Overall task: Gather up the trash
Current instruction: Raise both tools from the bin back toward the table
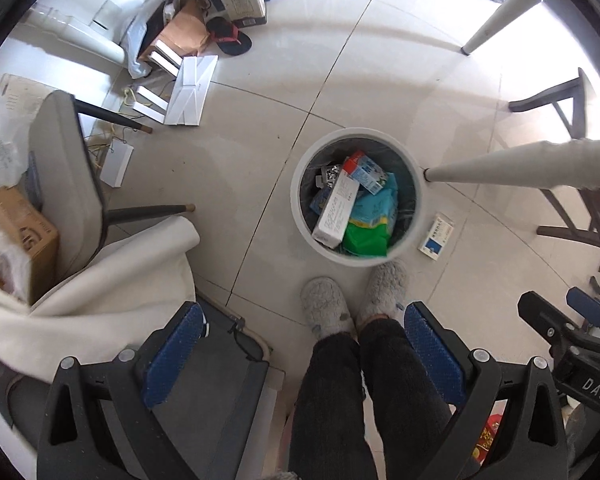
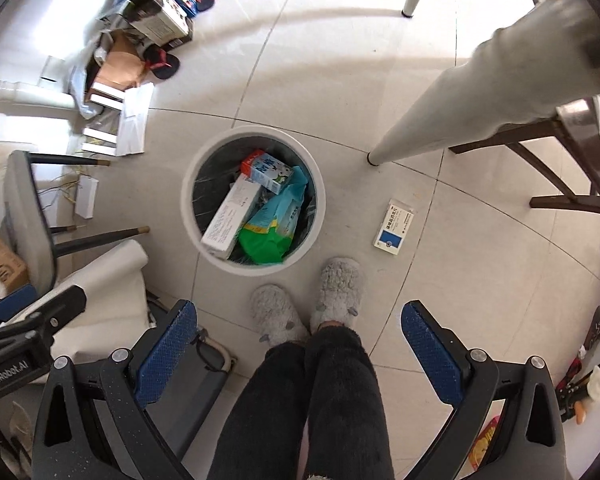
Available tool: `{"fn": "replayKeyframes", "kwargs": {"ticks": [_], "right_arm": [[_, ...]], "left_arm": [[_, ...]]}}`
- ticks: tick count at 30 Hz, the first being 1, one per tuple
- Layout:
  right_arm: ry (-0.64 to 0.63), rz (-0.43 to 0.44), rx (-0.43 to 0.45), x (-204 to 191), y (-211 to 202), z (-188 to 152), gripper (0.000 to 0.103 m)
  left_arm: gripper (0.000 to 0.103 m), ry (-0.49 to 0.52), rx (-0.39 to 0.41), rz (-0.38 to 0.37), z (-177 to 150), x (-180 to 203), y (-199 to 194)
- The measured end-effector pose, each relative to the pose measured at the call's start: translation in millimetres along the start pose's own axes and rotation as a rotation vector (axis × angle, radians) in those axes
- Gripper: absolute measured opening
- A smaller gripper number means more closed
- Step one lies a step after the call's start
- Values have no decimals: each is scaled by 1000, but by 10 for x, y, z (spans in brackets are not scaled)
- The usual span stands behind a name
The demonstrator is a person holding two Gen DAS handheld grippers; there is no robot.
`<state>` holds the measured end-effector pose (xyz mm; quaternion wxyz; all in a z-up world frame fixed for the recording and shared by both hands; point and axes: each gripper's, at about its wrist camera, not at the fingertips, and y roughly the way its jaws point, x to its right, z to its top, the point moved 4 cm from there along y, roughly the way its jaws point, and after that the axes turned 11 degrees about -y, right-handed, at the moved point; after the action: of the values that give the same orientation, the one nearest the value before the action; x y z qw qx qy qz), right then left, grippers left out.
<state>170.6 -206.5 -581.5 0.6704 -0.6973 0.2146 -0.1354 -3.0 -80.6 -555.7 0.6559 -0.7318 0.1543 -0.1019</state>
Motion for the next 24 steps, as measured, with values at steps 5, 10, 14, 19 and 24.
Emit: {"fn": "replayKeyframes", "kwargs": {"ticks": [5, 10, 14, 19, 24], "right_arm": [[-14, 8, 36, -86, -701, -214, 103], [-31, 13, 68, -191, -1451, -424, 103], [-58, 16, 96, -329, -1994, -565, 103], [-72, 30, 136, -459, -2511, -694, 103], [-57, 73, 184, -529, -2930, -657, 103]], "left_arm": [[103, -12, 35, -28, -225, -105, -594], [103, -17, 66, -60, -430, -225, -1142], [103, -14, 105, -78, -544, -307, -1537], [103, -28, 171, -93, -545, -420, -1949], [103, -43, 270, -106, -402, -434, -2406]]}}
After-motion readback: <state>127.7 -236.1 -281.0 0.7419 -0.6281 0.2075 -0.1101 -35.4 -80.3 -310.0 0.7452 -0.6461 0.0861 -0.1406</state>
